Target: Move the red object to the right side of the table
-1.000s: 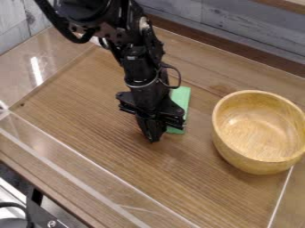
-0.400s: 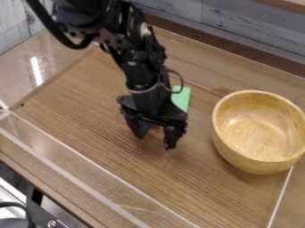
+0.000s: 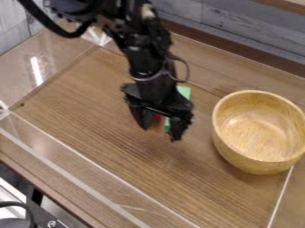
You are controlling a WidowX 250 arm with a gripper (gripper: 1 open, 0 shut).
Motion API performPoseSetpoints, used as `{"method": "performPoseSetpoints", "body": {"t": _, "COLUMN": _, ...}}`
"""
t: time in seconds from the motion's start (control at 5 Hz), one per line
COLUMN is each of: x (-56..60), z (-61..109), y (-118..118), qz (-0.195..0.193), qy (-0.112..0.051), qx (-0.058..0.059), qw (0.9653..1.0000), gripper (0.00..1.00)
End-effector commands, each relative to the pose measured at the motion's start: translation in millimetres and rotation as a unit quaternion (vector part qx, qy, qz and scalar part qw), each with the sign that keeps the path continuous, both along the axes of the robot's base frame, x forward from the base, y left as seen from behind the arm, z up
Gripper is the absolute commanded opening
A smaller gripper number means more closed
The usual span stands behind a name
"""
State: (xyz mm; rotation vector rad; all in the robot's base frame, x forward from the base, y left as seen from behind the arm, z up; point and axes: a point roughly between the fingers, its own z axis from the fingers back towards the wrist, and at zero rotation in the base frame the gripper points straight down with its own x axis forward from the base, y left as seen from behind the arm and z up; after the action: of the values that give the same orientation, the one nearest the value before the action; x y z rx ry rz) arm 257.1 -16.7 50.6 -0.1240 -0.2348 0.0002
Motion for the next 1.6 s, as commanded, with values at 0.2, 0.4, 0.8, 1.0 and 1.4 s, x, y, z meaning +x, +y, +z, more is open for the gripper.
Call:
{"method": "performPoseSetpoints", "body": {"t": 0.2, "x": 15.4, "z": 25.6, "y": -26, "qz": 0.008, "qy": -0.046, "qx": 0.004, "qw": 0.9989, "gripper": 1.0}}
{"method": "performPoseSetpoints", "body": {"t": 0.4, "x": 16.5, "z": 34.8, "y": -16, "qz": 0.015, "qy": -0.054, "qx": 0.01, "qw": 0.9984, "gripper": 1.0}}
{"method": "performPoseSetpoints", "body": {"t": 0.8, "x": 27.3, "z": 58.0, "y": 8, "qz": 0.014, "qy": -0.064, "qx": 0.019, "qw": 0.9977, "gripper": 1.0}}
{"method": "performPoseSetpoints", "body": {"t": 1.0, "x": 31.7, "z": 57.3, "y": 31, "qz": 0.071, "qy": -0.065, "qx": 0.027, "qw": 0.995, "gripper": 1.0}}
{"method": "performPoseSetpoints", "body": {"t": 1.4, "x": 26.3, "z": 36.6, "y": 57, "qz": 0.124, "qy": -0.043, "qx": 0.037, "qw": 0.9906, "gripper": 1.0}}
